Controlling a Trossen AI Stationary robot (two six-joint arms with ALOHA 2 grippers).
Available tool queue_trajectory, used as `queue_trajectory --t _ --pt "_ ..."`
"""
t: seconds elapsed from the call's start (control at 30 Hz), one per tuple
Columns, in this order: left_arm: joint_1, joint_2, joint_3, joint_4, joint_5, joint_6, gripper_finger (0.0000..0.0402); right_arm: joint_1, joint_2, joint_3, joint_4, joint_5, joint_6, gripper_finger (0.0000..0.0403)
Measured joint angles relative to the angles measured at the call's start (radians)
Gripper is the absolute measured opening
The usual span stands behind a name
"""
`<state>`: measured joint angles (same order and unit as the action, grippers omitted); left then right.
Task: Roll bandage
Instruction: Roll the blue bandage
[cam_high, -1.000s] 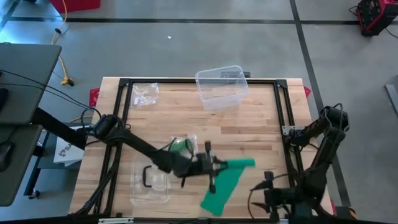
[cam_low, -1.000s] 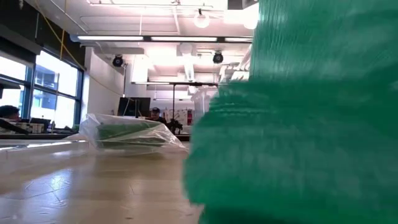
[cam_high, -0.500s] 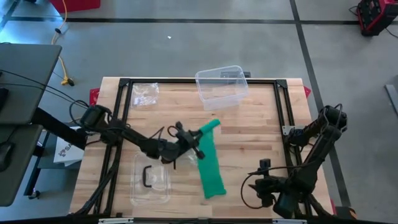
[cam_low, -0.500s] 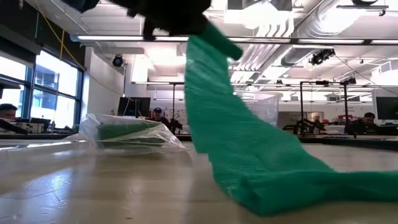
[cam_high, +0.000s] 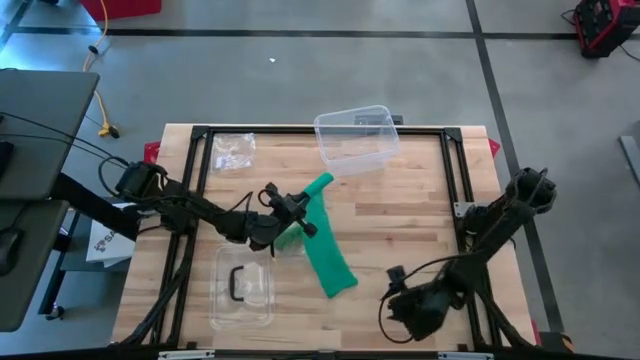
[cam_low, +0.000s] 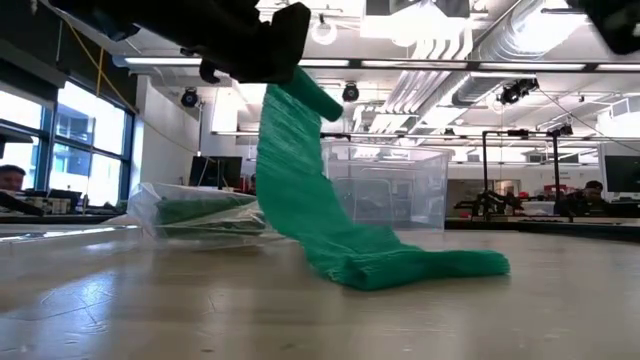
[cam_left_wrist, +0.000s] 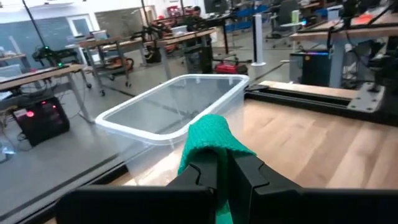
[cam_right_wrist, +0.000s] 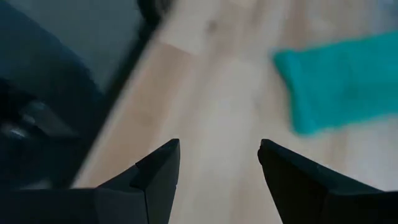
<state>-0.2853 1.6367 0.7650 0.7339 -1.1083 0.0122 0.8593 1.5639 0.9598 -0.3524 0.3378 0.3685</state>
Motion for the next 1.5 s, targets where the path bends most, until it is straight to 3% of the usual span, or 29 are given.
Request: queue_trajectory --t 0.1,0.2,0.43,0.57,0.67,0.83,1.0,1.23,1.37,1.5 --pt "-0.006 0.000 0.000 -0.033 0.001 -0.023 0.0005 -0.043 0.001 -0.131 0.301 -0.044 -0.077 0.0215" --pt "-0.014 0.000 0.000 -0.076 0.003 -0.081 0.0005 -0.097 0.001 -0.221 0.490 -0.108 -0.218 0.0215" --pt "-0.030 0.000 0.000 -0.164 0.010 -0.190 0.0005 -0.258 0.035 -0.238 0.567 -0.197 -0.401 0.0215" --pt "-0.035 0.000 0.000 -0.178 0.010 -0.218 0.0005 -0.330 0.161 -0.203 0.682 -0.293 -0.481 0.0213" --pt "-0.036 0.000 0.000 -0.181 0.010 -0.220 0.0005 -0.352 0.270 -0.158 0.686 -0.303 -0.490 0.0201" --pt "-0.039 0.000 0.000 -0.189 0.026 -0.221 0.0005 -0.366 0.420 -0.075 0.699 -0.268 -0.474 0.0139" --pt "-0.040 0.000 0.000 -0.196 0.078 -0.221 0.0005 -0.380 0.468 -0.030 0.647 -0.312 -0.380 0.0030" --pt "-0.041 0.001 0.000 -0.367 0.140 -0.329 0.0005 -0.314 0.327 -0.040 0.479 -0.297 -0.269 0.0003" --pt "-0.053 0.016 0.000 -0.517 0.146 -0.492 0.0005 -0.255 0.143 -0.037 0.374 -0.119 -0.246 0.0002" --pt "-0.081 0.069 0.000 -0.478 0.147 -0.509 0.0005 -0.219 -0.024 -0.038 0.288 0.040 -0.263 0.0001"
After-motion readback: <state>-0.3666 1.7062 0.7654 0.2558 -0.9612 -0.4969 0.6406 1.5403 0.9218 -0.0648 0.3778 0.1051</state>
